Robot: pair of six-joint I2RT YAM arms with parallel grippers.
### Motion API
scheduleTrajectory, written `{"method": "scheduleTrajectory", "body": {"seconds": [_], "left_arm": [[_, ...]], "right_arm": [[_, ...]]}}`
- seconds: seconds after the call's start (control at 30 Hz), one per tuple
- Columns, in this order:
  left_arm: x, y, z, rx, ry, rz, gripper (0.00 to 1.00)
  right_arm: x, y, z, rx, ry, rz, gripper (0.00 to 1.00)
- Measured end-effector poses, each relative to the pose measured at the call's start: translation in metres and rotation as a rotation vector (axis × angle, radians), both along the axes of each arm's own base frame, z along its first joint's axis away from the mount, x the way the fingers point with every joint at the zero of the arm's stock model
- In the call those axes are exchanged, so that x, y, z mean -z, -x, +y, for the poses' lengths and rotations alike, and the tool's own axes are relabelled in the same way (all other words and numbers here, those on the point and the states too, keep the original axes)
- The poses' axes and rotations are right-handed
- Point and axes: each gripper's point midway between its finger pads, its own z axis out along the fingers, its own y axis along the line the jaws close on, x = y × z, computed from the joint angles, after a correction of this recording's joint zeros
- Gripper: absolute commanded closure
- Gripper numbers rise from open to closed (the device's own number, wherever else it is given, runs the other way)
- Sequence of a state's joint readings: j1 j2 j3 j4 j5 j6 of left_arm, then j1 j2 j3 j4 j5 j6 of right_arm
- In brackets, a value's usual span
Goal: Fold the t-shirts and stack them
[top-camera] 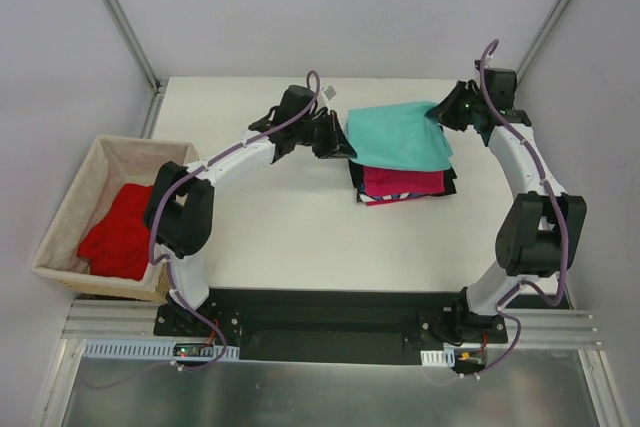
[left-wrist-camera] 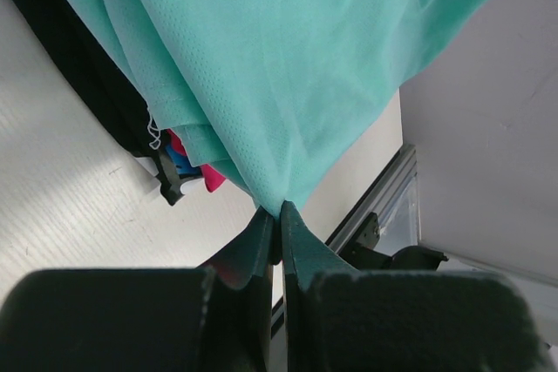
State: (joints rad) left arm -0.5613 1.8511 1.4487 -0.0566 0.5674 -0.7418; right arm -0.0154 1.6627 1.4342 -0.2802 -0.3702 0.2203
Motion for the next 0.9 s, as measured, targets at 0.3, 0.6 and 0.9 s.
{"method": "scheduleTrajectory", "body": {"seconds": [0.3, 0.6, 0.9], "left_arm": [[0.001, 0.006, -0.006, 0.017, -0.001, 0.002, 1.0], [0.006, 0.006, -0.006, 0.018, -0.007, 0.011, 1.0], [0.01, 0.01, -0.011, 0.032, -0.01, 0.017, 1.0]], "right_arm": [[0.045, 0.009, -0.005, 0.018, -0.014, 0.092, 1.0], [0.05, 0.005, -0.022, 0.061, -0.034, 0.102, 0.99], [0.038, -0.001, -0.033, 0.078, -0.049, 0.079, 0.99]]}}
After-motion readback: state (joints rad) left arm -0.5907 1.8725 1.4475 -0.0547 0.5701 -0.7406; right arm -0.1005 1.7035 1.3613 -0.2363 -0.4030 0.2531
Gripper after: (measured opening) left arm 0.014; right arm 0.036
